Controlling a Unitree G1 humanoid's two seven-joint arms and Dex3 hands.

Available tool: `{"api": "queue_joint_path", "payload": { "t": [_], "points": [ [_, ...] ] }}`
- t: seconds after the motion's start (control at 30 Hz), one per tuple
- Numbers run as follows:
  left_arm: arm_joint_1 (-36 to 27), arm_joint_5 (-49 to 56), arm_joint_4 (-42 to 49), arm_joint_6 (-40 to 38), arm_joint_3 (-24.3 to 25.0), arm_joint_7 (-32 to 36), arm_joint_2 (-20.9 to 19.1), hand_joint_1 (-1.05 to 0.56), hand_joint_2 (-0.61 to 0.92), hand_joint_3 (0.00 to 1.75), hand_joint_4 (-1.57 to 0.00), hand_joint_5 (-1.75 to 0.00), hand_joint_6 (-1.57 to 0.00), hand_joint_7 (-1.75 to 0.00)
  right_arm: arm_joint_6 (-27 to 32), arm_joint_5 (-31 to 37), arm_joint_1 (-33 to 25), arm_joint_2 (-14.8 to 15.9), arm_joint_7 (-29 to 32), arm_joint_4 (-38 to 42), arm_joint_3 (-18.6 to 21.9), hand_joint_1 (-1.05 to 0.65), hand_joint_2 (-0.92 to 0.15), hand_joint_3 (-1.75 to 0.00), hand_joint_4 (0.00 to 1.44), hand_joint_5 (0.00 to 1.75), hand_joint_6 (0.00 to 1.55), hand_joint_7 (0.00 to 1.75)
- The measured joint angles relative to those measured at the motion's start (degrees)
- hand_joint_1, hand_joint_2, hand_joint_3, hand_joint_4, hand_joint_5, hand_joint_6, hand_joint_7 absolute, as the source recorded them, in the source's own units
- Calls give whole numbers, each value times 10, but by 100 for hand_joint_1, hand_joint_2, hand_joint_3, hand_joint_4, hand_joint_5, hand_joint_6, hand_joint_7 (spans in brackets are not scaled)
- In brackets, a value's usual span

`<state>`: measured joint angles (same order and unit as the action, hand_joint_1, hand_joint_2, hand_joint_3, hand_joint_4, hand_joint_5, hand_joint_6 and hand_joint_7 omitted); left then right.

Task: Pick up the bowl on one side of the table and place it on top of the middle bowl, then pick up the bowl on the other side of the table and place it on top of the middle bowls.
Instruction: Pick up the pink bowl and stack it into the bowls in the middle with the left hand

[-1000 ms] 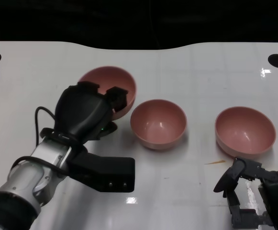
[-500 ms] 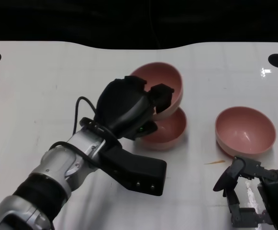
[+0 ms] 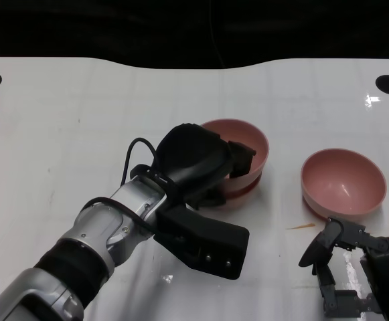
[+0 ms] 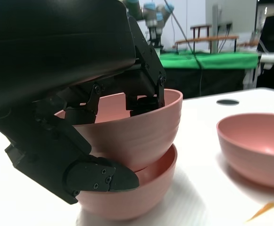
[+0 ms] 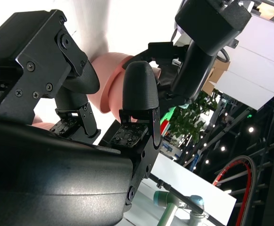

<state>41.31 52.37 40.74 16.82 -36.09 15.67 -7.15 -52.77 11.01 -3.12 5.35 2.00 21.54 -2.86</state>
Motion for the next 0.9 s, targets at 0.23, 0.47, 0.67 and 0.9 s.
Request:
{"api": "queue_joint_path", "payload": {
  "t": [0.23,0.47,0.67,0.9],
  "points": [
    [0,16,-57,-47,-14,-104,-27,-49,92,20,-58,-47,-65,-8,0,-2,-1,0,-2,0,0,14,-24,-162,77,162,76,141],
    [-15,33,-149,-101,-21,-183,-42,-80,92,35,-21,-12,-32,0,0,-3,-3,0,-9,-1,0,16,-26,-160,76,164,76,142],
    [-46,30,-172,-101,-18,-192,-48,-90,92,51,-5,-4,-9,0,0,-5,-3,1,-10,-1,0,15,-24,-162,77,164,76,143],
    [-83,34,-161,-96,-16,-113,-50,-86,92,54,0,0,0,0,-1,-6,-3,1,-12,-1,1,14,-25,-161,77,165,75,143]
  ]
}}
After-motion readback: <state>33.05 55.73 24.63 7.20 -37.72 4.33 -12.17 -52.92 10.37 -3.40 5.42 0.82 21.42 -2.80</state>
